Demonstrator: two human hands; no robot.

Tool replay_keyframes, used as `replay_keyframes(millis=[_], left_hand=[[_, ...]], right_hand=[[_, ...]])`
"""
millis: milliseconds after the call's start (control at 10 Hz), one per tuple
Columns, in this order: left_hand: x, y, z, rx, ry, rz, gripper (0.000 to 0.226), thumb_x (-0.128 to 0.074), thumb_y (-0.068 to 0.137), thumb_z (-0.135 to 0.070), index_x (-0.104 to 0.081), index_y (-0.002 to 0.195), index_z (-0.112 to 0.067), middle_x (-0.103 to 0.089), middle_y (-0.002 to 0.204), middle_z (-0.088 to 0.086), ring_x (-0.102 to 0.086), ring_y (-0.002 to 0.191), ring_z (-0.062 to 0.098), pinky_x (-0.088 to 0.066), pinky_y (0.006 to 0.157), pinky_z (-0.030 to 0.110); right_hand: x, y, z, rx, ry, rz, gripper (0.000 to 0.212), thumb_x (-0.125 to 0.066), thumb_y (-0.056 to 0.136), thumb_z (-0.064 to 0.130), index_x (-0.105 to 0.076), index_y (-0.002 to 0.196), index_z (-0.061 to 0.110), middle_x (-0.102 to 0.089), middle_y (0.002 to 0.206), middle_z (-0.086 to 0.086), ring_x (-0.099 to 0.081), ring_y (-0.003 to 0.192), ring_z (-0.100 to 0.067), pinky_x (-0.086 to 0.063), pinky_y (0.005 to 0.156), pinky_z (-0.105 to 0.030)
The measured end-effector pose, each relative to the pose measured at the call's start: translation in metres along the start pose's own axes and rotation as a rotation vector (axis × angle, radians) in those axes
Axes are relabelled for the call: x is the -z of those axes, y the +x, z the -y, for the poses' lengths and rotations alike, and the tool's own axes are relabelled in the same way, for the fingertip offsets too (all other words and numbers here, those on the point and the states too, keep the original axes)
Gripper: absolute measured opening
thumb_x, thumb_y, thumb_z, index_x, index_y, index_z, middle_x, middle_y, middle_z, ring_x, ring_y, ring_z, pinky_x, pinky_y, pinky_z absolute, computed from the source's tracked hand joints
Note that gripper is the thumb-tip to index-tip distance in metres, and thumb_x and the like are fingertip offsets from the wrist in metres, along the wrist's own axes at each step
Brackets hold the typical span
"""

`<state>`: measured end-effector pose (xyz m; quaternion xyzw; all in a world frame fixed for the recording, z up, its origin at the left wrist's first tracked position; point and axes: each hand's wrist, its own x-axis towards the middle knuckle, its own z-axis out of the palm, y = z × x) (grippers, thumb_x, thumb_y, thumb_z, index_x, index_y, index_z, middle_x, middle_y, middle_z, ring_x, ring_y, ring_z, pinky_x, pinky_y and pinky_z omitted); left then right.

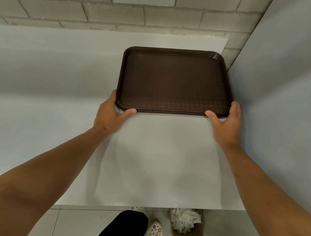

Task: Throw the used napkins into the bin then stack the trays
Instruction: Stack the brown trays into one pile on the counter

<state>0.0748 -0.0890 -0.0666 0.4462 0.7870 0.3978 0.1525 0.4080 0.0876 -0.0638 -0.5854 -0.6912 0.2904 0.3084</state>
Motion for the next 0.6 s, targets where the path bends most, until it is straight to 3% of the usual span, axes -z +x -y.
replay_keyframes(millis=[200,400,500,600], left_hand=[[0.0,-0.001,-0.002,0.01,-0.006,-0.006,0.081,-0.075,0.074,-0.064,-0.042,0.141,-0.033,-0.063,0.129,-0.012,-0.061,0.114,0.012,-0.053,0.099,0.032],[0.003,-0.005,-0.01,0.033,-0.025,-0.001,0.08,-0.075,0.074,-0.065,-0.044,0.14,-0.033,-0.062,0.129,-0.015,-0.06,0.116,0.009,-0.053,0.1,0.034],[0.005,-0.009,-0.012,0.024,-0.038,0.019,0.077,-0.075,0.075,-0.062,-0.043,0.14,-0.034,-0.061,0.128,-0.016,-0.059,0.115,0.007,-0.053,0.1,0.034],[0.009,-0.01,-0.015,0.035,0.001,0.025,0.084,-0.07,0.078,-0.066,-0.037,0.146,-0.028,-0.055,0.141,-0.008,-0.054,0.127,0.014,-0.048,0.107,0.04]], right_hand=[[0.0,-0.001,0.002,-0.005,-0.008,0.015,0.098,-0.072,0.088,0.049,-0.021,0.158,0.005,-0.021,0.166,-0.007,-0.023,0.152,-0.021,-0.018,0.118,-0.022],[0.004,-0.005,0.008,-0.013,-0.01,0.069,0.096,-0.068,0.091,0.049,-0.015,0.161,0.012,-0.005,0.169,-0.001,-0.015,0.153,-0.016,-0.013,0.112,-0.016],[0.004,-0.009,0.005,0.004,-0.014,0.087,0.094,-0.066,0.091,0.053,-0.014,0.161,0.017,-0.001,0.169,0.001,-0.012,0.154,-0.016,-0.017,0.119,-0.024],[0.009,-0.015,0.006,0.041,-0.04,0.078,0.091,-0.061,0.092,0.057,-0.015,0.16,0.019,0.0,0.169,0.003,-0.006,0.156,-0.017,-0.018,0.125,-0.039]])
